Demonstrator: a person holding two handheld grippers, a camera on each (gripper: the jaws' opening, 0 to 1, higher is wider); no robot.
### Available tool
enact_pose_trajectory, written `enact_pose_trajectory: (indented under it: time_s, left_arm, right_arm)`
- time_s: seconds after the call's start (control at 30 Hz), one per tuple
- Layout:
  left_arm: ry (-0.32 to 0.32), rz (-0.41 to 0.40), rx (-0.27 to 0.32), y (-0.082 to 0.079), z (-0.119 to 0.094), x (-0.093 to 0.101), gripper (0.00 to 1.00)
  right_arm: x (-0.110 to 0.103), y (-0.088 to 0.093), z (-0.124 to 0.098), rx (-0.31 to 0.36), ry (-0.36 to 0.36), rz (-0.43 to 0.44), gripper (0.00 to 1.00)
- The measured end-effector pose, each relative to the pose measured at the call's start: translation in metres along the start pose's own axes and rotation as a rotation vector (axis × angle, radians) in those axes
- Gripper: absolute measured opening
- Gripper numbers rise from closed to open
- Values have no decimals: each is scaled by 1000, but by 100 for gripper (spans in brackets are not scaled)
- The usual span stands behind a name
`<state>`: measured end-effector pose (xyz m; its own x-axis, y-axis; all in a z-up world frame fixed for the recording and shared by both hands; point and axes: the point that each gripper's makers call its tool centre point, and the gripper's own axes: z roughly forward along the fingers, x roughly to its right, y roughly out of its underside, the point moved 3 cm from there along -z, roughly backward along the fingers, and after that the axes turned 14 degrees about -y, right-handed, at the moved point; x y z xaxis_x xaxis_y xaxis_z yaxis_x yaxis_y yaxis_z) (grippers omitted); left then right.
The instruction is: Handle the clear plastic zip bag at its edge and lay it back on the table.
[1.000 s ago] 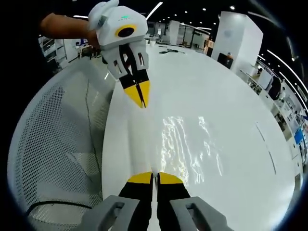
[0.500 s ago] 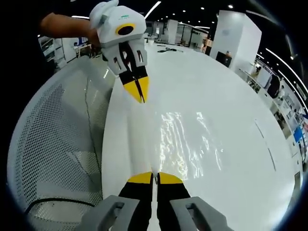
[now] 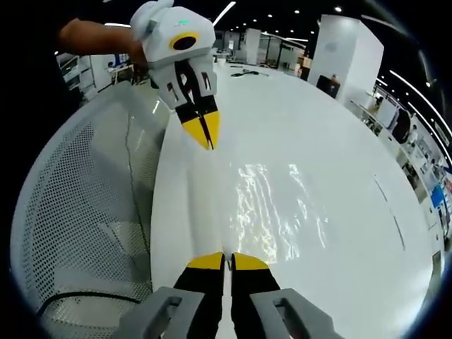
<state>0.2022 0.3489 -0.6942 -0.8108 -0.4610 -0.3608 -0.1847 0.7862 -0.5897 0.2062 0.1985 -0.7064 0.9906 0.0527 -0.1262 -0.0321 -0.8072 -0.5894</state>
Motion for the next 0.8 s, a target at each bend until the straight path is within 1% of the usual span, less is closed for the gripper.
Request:
enact_pose_trajectory:
  time_s: [0.03,0.1,0.17,0.37,0.5,0.6,0.73,0.8]
  left_arm:
    - [0,5,1,0,0,0,0]
    - [2,18,3,0,0,1,0]
    - [-1,42,6,0,-1,3,0]
    - [-5,58,5,-2,-3,4,0]
    - [1,68,12,-1,-3,5,0]
    - [-2,80,17,-2,-3,5,0]
    - [-3,95,25,-4,-3,6,0]
    - [-4,101,26,-4,-2,6,0]
  right_arm:
    - [0,0,0,-2,2,-6,0]
    - [-1,-1,0,-5,-4,16,0]
    - [-1,-2,0,-6,6,22,0]
    - [-5,-2,3,2,-10,39,1]
    - [-5,-5,3,34,-17,67,8]
    - [-5,-9,2,41,-18,56,10]
    - [-5,-19,0,58,-27,54,14]
    - [-3,-24,-1,64,-20,48,15]
